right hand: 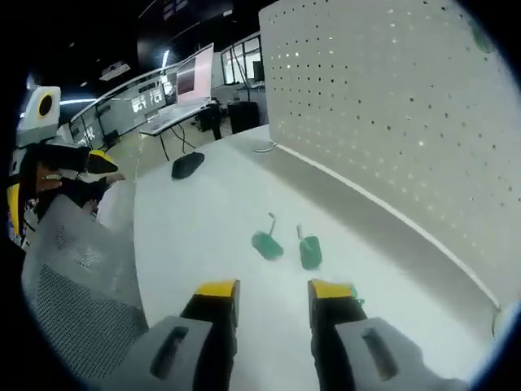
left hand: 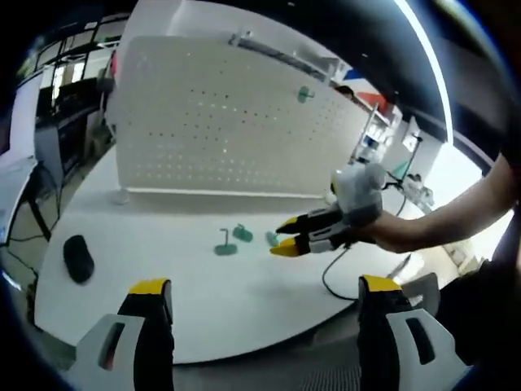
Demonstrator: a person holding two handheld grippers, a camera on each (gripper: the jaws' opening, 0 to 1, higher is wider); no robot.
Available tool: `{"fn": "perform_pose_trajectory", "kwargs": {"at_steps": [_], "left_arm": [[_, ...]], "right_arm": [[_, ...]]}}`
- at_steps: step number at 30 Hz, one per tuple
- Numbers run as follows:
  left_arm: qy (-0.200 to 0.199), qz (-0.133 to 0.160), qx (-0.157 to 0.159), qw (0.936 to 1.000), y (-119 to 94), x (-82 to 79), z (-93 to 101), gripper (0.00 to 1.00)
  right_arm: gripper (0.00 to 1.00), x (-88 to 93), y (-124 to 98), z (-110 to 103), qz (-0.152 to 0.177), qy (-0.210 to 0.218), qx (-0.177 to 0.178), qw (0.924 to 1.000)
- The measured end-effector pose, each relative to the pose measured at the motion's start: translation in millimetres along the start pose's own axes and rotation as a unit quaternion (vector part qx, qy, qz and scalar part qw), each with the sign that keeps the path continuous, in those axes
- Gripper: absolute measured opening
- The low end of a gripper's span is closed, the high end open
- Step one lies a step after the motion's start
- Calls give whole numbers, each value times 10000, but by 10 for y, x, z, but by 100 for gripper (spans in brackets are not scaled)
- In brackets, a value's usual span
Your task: Insert the hook assembly into the mounting plate slot until the hook locks in place.
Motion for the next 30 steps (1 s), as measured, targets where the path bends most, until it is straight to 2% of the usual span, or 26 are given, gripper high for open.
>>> {"fn": "perform_pose_trajectory", "kwargs": {"at_steps": [10, 21, 26, 30], "left_arm": [[-62, 13, -12, 10000, 25, -21, -55, 95], [-143, 62, -31, 9999, -3, -1, -78, 95], [-171, 73, -61, 9998, -24, 12, -92, 95], [-170, 59, -54, 9998, -27, 13, -99, 94]], "right_arm": [[26, -277, 402, -14, -120, -174, 140, 9997], [18, -268, 697, -5, -628, -608, 173, 9960], [14, -280, 737, 39, -731, -486, 230, 9959], [7, -296, 754, 68, -804, -541, 276, 9949]]}}
Point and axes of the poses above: the point that each gripper's makers call its tool centre point, and the gripper's own axes: y roughly forward along the fingers, z roughly to its right, x roughly out of its underside, the point moved 10 cm from there along -y, roughly backward along the fingers, and after that the axes turned 14 degrees about x, right-handed, at the moved point
